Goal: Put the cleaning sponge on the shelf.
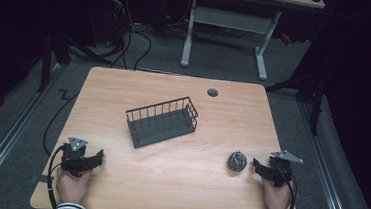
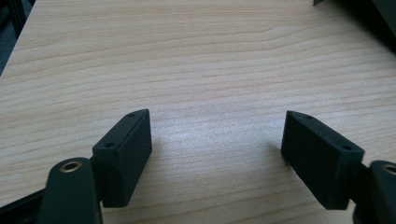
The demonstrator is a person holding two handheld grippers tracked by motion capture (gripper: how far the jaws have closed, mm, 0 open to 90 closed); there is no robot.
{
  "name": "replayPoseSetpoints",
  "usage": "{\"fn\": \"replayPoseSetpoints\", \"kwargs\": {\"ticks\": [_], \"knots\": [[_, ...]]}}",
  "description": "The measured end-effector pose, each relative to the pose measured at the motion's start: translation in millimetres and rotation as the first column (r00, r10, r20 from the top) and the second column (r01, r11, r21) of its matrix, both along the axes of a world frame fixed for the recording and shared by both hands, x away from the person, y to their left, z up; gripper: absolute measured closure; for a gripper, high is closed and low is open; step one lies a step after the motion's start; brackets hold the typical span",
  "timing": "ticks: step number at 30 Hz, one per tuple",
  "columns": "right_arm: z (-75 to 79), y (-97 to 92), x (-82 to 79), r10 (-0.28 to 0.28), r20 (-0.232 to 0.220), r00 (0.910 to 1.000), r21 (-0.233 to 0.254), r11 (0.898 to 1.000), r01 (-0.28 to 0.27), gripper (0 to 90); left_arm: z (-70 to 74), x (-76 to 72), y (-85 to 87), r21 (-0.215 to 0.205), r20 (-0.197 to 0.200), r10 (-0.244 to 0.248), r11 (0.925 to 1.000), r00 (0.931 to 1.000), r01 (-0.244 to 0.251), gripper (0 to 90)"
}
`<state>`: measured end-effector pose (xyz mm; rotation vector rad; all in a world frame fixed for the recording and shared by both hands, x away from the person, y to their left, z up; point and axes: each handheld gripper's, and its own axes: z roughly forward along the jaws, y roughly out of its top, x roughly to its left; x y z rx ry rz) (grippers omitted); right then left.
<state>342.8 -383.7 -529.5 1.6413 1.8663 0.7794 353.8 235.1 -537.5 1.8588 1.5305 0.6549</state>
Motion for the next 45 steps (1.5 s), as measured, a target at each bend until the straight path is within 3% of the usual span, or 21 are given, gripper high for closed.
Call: {"fn": "replayPoseSetpoints", "kwargs": {"ticks": [13,28,31,36,45], "knots": [[-0.1,0.2,-0.3,0.005,0.0,1.0,-0.001,1.0,-0.005,30.6,0.1,0.3,0.1,-0.005,-0.002,-0.001,1.0,1.0,0.001,24.0],[-0.1,1.0,-0.8,0.012,0.001,0.9999,-0.001,1.0,-0.012,30.4,0.8,3.3,-0.7,0.003,-0.013,-0.045,0.999,0.9989,0.045,21.9],[-0.1,1.0,-0.8,0.013,0.001,0.9999,-0.001,1.0,-0.013,30.4,3.1,5.0,-0.1,-0.026,-0.026,-0.051,0.9984,0.9984,0.05,25.0],[-0.1,1.0,-0.8,0.013,0.001,0.9999,-0.001,1.0,-0.013,30.3,5.0,6.5,-2.6,-0.04,-0.036,-0.061,0.9974,0.9975,0.06,25.4],[-0.1,1.0,-0.9,0.013,0.001,0.9999,-0.001,1.0,-0.013,30.3,16.7,7.4,-9.7,-0.073,-0.04,-0.123,0.9901,0.9916,0.12,27.1]]}}
